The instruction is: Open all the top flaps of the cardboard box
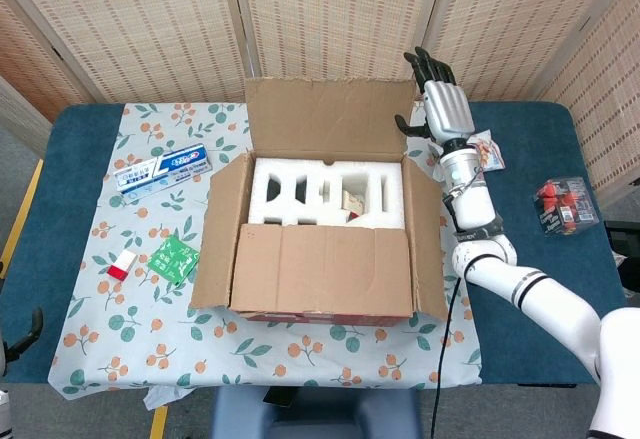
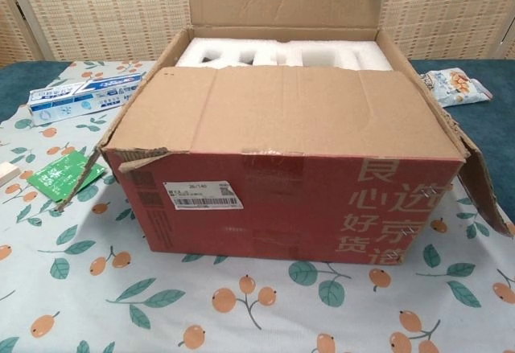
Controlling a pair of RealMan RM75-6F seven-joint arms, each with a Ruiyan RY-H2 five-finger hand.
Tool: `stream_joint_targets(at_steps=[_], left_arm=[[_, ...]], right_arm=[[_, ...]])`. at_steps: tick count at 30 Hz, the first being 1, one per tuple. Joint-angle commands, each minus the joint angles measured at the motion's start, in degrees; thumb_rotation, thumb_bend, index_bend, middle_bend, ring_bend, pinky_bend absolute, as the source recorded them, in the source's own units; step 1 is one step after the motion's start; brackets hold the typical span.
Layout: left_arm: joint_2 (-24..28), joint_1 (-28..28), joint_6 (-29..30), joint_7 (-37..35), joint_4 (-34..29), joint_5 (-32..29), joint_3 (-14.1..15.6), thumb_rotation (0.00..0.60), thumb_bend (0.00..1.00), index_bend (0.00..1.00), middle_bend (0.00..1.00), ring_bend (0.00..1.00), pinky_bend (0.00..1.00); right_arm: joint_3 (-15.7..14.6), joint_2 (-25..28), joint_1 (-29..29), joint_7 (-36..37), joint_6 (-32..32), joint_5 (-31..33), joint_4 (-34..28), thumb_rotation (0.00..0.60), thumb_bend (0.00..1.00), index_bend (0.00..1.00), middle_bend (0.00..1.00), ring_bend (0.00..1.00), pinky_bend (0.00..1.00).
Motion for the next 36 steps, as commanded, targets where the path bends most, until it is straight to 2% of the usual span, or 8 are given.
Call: stream_joint_targets(at_steps=[1,10,17,22,25,27,29,36], left_arm=[[0.00,0.10,0.11,-0.23,0.07,0.04,-0.01,0.600,0.45,0.00,0.00,0.00,0.00],[-0.42,0.25,1.35,1.40,0.02,1.26,0.36,0.600,0.45,0.00,0.00,0.00,0.00],[-0.91,0.07,1.71,3.41,0.05,1.98,0.64,0.600,0.45,0.00,0.00,0.00,0.00],[-1.17,-0.14,1.40,3.97,0.19,1.81,0.54,0.600,0.45,0.00,0.00,0.00,0.00],[-1.14,-0.24,1.16,4.09,0.23,1.74,0.52,0.600,0.45,0.00,0.00,0.00,0.00],[-1.13,-0.35,0.97,4.12,0.32,1.69,0.49,0.600,0.45,0.00,0.00,0.00,0.00],[-1.14,-0.38,0.92,4.11,0.36,1.67,0.47,0.600,0.45,0.00,0.00,0.00,0.00],[-1.10,-0.37,0.93,3.58,0.55,1.70,0.45,0.600,0.45,0.00,0.00,0.00,0.00]], right_arm=[[-1.47,2.16,-2.21,4.57,0.31,-3.03,-5.60,0.600,0.38,0.00,0.00,0.00,0.00],[-6.86,18.38,-14.61,14.68,2.62,-11.22,-31.33,0.600,0.38,0.00,0.00,0.00,0.00],[-9.75,27.08,-18.75,29.58,-2.84,-16.94,-40.43,0.600,0.38,0.00,0.00,0.00,0.02],[-10.18,29.32,-18.48,48.87,-9.59,-21.62,-40.90,0.600,0.38,0.00,0.00,0.03,0.19],[-10.89,29.23,-17.16,58.57,-12.76,-25.67,-39.84,0.600,0.38,0.00,0.00,0.05,0.21],[-11.48,29.03,-15.94,68.35,-14.25,-29.29,-39.37,0.600,0.38,0.00,0.00,0.05,0.21],[-11.98,29.02,-15.39,71.86,-14.26,-31.31,-38.78,0.600,0.38,0.00,0.00,0.05,0.22],[-19.70,27.71,-9.94,87.78,-9.86,-43.91,-32.59,0.600,0.38,0.00,0.00,0.05,0.22]])
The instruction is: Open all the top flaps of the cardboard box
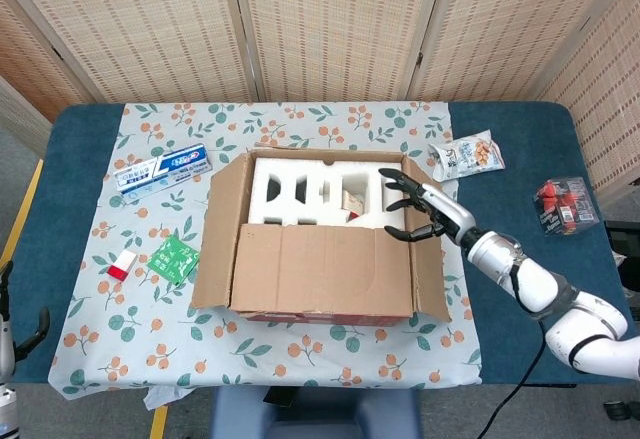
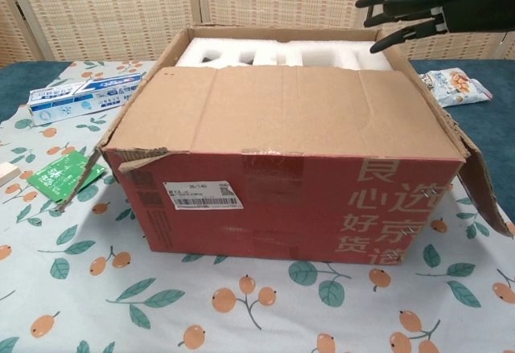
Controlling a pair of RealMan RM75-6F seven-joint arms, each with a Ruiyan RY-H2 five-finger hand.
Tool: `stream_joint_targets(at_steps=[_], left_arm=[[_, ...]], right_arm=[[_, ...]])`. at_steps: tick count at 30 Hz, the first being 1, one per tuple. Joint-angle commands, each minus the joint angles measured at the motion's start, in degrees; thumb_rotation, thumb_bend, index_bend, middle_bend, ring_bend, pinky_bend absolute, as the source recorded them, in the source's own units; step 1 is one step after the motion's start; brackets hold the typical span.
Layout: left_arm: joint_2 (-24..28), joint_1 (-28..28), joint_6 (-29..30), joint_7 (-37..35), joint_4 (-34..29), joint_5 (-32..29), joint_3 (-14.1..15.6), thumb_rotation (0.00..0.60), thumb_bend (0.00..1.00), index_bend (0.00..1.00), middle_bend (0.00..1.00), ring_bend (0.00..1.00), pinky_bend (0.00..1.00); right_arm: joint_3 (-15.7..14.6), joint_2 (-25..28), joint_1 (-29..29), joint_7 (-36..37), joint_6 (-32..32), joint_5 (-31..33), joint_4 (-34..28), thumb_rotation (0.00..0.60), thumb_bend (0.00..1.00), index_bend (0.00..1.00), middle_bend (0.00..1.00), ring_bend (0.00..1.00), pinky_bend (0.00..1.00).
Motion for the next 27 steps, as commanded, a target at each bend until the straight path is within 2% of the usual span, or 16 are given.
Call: stream_joint_targets(at_steps=[1,8,15,22,27], left_arm=[[0.01,0.01,0.10,-0.05,0.01,0.13,0.04,0.600,0.45,0.00,0.00,0.00,0.00],[-0.04,0.09,0.47,0.35,-0.21,0.41,0.13,0.600,0.45,0.00,0.00,0.00,0.00],[-0.31,-0.08,0.53,0.78,0.08,0.57,0.09,0.600,0.45,0.00,0.00,0.00,0.00],[-0.91,-0.43,0.73,2.95,0.38,1.16,0.29,0.600,0.45,0.00,0.00,0.00,0.00],[-1.51,-0.46,1.64,5.06,0.43,2.11,0.63,0.600,0.45,0.00,0.00,0.00,0.00]], right_arm=[[-6.80,-0.54,4.59,10.49,2.86,-9.22,4.61,0.600,0.38,0.00,0.00,0.05,0.22],[-12.16,-2.44,7.38,15.32,8.28,-11.60,8.00,0.600,0.38,0.00,0.00,0.05,0.22],[-15.90,-0.69,8.25,18.85,13.81,-12.00,7.35,0.600,0.38,0.00,0.00,0.04,0.23],[-18.61,4.95,7.35,18.20,20.43,-13.14,2.48,0.600,0.38,0.00,0.00,0.03,0.24],[-20.01,11.85,4.78,13.92,26.77,-14.25,-4.36,0.600,0.38,0.00,0.00,0.03,0.24]])
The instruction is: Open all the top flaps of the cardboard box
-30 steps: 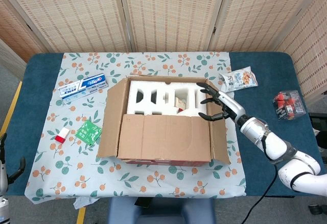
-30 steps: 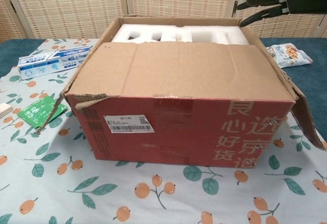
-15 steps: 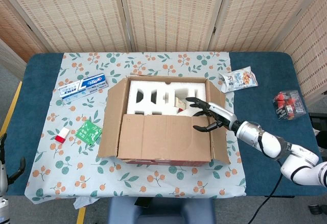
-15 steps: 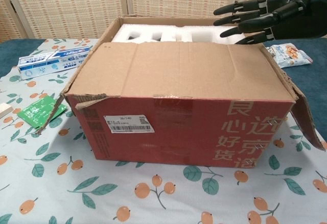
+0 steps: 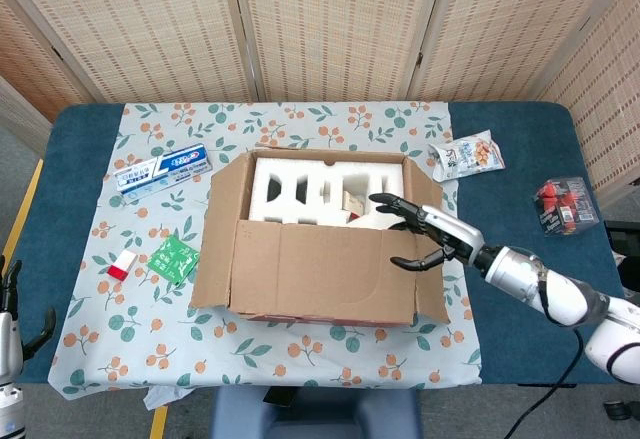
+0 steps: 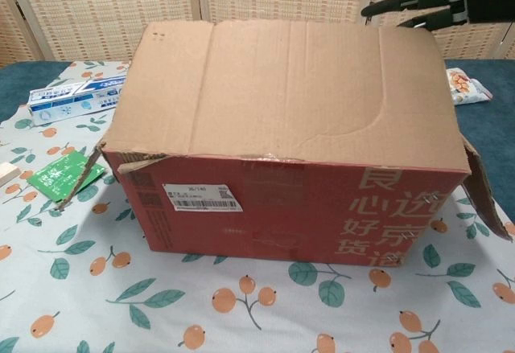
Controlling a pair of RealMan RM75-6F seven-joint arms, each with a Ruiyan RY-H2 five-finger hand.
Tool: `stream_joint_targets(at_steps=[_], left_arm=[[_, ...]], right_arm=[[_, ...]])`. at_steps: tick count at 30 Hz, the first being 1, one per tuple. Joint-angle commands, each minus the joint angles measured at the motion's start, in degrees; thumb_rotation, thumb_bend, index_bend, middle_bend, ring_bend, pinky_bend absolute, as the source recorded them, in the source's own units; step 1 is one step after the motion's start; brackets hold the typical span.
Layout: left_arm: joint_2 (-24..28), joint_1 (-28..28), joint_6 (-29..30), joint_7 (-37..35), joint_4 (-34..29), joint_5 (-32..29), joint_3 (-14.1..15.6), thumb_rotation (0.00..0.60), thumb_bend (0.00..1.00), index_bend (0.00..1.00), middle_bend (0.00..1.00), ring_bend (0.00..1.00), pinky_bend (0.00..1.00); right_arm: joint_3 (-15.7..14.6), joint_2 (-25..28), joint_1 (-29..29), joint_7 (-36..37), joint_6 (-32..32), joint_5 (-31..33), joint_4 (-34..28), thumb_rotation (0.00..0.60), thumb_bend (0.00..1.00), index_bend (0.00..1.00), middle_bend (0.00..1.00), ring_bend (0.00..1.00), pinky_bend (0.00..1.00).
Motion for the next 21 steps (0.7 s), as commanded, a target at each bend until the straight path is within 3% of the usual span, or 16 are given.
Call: stream_joint_targets(at_steps=[1,11,17,21], left_arm=[[-0.41,-0.04,0.55,1.47,-0.01,0.79,0.41,0.600,0.45,0.00,0.00,0.00,0.00],[-1.02,0.31,3.04,4.38,-1.16,4.35,1.97,0.600,0.45,0.00,0.00,0.00,0.00],[-1.10,0.80,5.10,5.20,-1.78,7.15,3.10,0.600,0.45,0.00,0.00,0.00,0.00],[-1.06,1.33,6.44,5.60,-2.25,9.18,4.15,0.600,0.45,0.00,0.00,0.00,0.00]], right_arm=[[-1.69,6.20,-2.55,-3.97,4.93,-1.22,-6.36,0.600,0.38,0.00,0.00,0.03,0.24],[-6.58,21.26,-10.37,-15.75,14.29,-8.04,-23.42,0.600,0.38,0.00,0.00,0.03,0.24],[-11.24,26.03,-17.66,-24.35,19.75,-16.98,-29.81,0.600,0.38,0.00,0.00,0.03,0.24],[-13.74,25.82,-23.21,-30.99,23.76,-21.58,-30.17,0.600,0.38,0.00,0.00,0.03,0.24]])
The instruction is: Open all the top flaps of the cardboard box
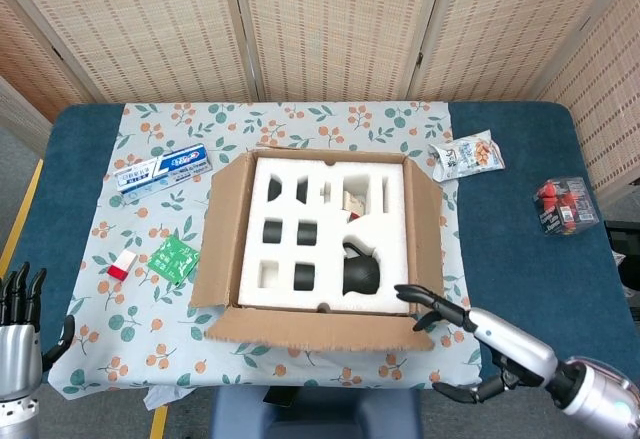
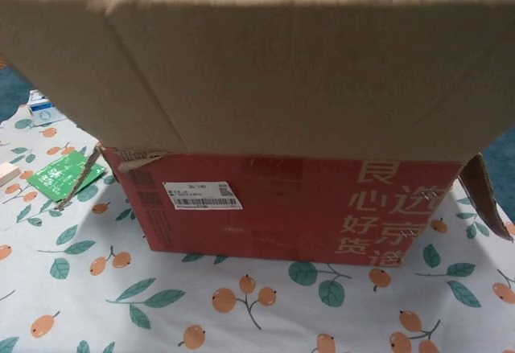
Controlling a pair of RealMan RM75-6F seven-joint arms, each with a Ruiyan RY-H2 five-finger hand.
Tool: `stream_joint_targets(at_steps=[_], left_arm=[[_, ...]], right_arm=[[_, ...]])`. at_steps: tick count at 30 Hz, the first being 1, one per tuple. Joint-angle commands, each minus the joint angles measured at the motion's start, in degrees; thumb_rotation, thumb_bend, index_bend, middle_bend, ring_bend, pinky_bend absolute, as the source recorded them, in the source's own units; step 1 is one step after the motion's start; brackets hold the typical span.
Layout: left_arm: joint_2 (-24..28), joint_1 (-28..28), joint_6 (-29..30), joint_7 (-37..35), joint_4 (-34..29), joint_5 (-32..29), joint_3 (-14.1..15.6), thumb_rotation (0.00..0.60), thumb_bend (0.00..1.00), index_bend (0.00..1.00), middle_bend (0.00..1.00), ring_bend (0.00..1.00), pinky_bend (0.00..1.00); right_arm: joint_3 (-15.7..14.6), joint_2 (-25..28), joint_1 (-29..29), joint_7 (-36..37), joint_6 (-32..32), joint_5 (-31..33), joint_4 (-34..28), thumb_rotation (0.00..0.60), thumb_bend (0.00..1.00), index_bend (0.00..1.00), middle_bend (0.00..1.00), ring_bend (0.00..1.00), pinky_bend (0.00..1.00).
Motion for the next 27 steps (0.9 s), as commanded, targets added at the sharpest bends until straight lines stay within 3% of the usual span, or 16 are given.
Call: stream_joint_targets(at_steps=[1,6,10,13,16,18,21,27], left_arm=[[0.10,0.47,0.99,0.39,-0.50,1.62,1.00,0.600,0.45,0.00,0.00,0.00,0.00],[1.45,0.82,0.52,1.50,-2.31,3.39,2.65,0.600,0.45,0.00,0.00,0.00,0.00],[3.92,0.69,-2.65,2.00,-5.47,3.05,4.24,0.600,0.45,0.00,0.00,0.00,0.00],[6.24,0.27,-5.52,1.19,-7.94,2.18,5.10,0.600,0.45,0.00,0.00,0.00,0.00],[8.00,-0.08,-7.04,0.25,-9.53,1.53,5.20,0.600,0.45,0.00,0.00,0.00,0.00],[8.75,-0.18,-7.28,-0.19,-10.11,1.53,5.15,0.600,0.45,0.00,0.00,0.00,0.00],[9.42,-0.31,-7.72,-0.16,-10.60,1.69,5.23,0.600,0.45,0.00,0.00,0.00,0.00],[10.21,-0.44,-8.77,0.63,-11.43,1.58,5.46,0.600,0.45,0.00,0.00,0.00,0.00]], right_arm=[[-3.18,0.06,-6.29,-7.58,4.73,-4.71,-1.01,0.600,0.38,0.00,0.00,0.03,0.24],[-3.61,-5.93,-12.15,-16.71,7.88,-4.63,3.67,0.600,0.38,0.00,0.00,0.02,0.24],[-1.53,-11.81,-16.38,-28.28,9.12,0.11,9.54,0.600,0.38,0.00,0.00,0.01,0.20],[1.45,-17.47,-20.30,-41.33,10.41,5.70,14.86,0.600,0.38,0.00,0.00,0.00,0.12],[5.62,-23.72,-24.65,-58.96,12.01,13.26,19.95,0.600,0.38,0.00,0.00,0.00,0.02],[8.63,-28.40,-27.71,-72.35,13.38,19.52,22.61,0.600,0.38,0.00,0.00,0.00,0.00],[11.84,-35.15,-30.33,-83.67,15.77,25.73,26.07,0.600,0.38,0.00,0.00,0.00,0.00],[12.93,-39.01,-30.86,-78.42,14.02,31.28,30.68,0.600,0.38,0.00,0.00,0.00,0.00]])
